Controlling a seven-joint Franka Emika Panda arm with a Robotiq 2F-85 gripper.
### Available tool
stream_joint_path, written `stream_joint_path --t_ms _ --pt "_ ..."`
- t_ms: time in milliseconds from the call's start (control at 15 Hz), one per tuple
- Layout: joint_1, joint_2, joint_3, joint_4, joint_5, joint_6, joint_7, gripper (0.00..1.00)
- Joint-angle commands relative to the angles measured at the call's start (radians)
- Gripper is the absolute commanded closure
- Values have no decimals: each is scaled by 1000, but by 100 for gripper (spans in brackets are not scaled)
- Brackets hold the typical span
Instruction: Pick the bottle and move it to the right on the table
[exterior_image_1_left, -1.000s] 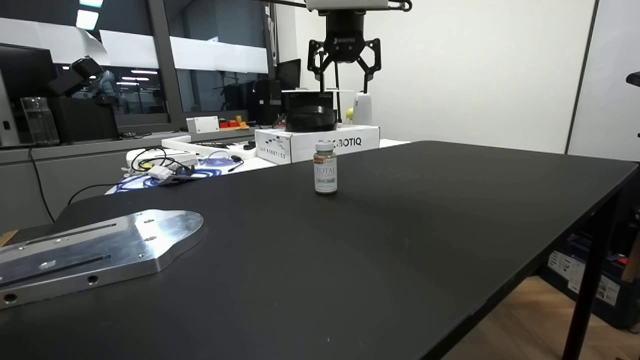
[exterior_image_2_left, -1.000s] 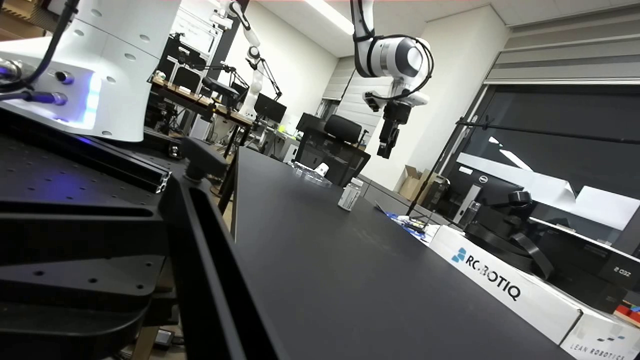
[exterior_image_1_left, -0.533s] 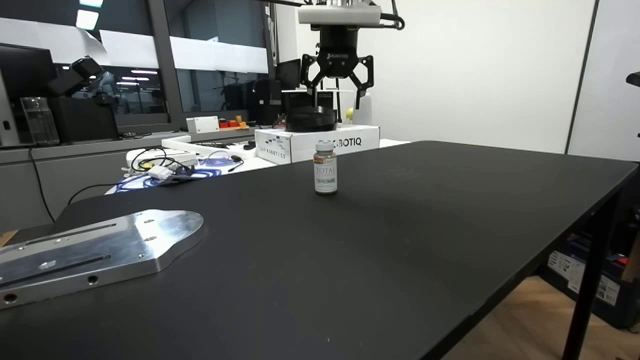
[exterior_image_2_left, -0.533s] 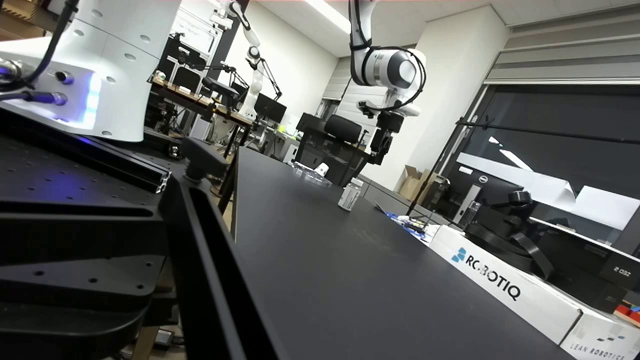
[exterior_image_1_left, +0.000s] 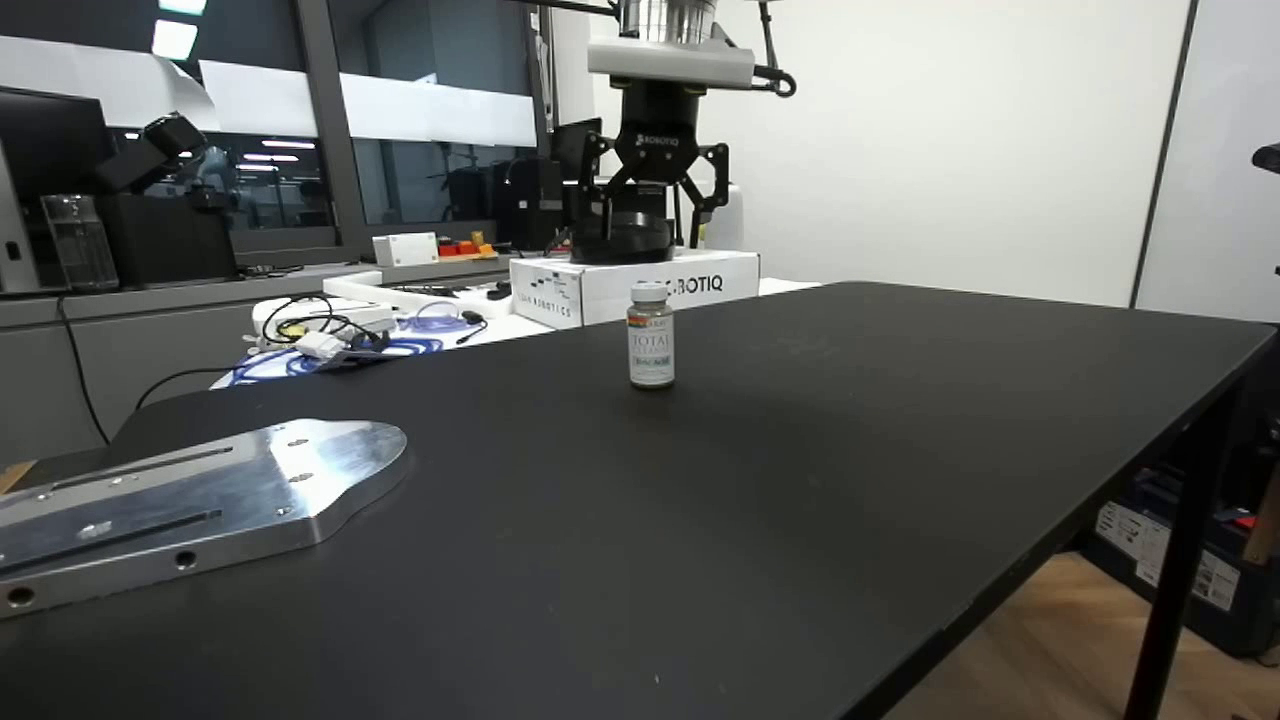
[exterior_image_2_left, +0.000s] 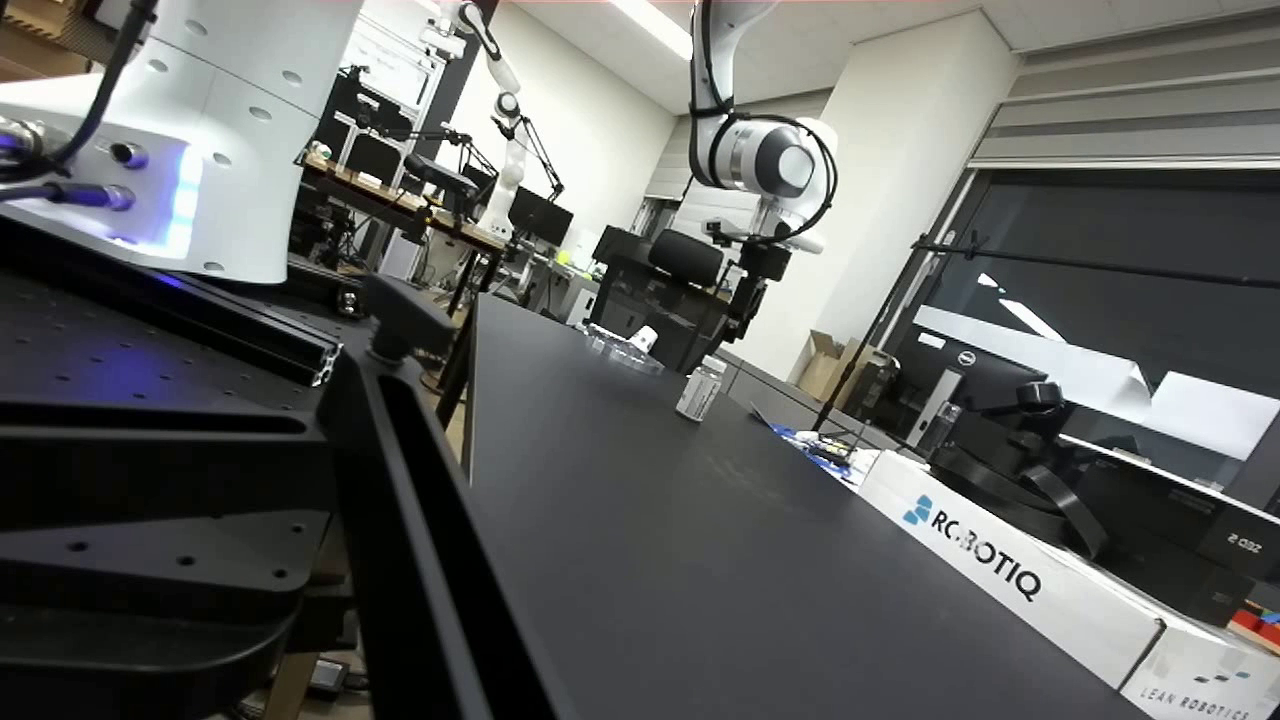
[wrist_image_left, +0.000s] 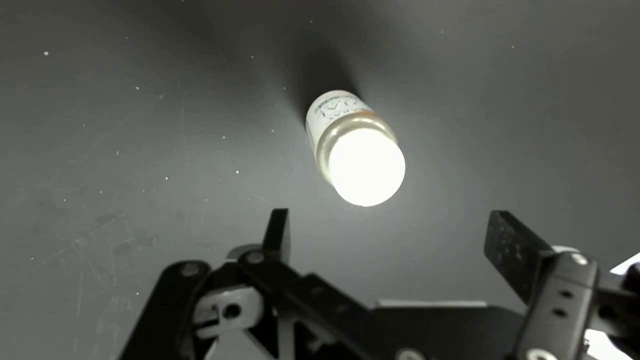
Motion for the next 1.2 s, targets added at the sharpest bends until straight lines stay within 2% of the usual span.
stream_joint_path --t_ms 0,533,600,1133 --pt "7 29 -2 33 40 -4 -52 0" --pt "3 53 -1 41 70 -22 -151 0" --pt "19 38 -18 11 58 2 -122 0" --pt "30 49 -30 12 39 6 -144 0"
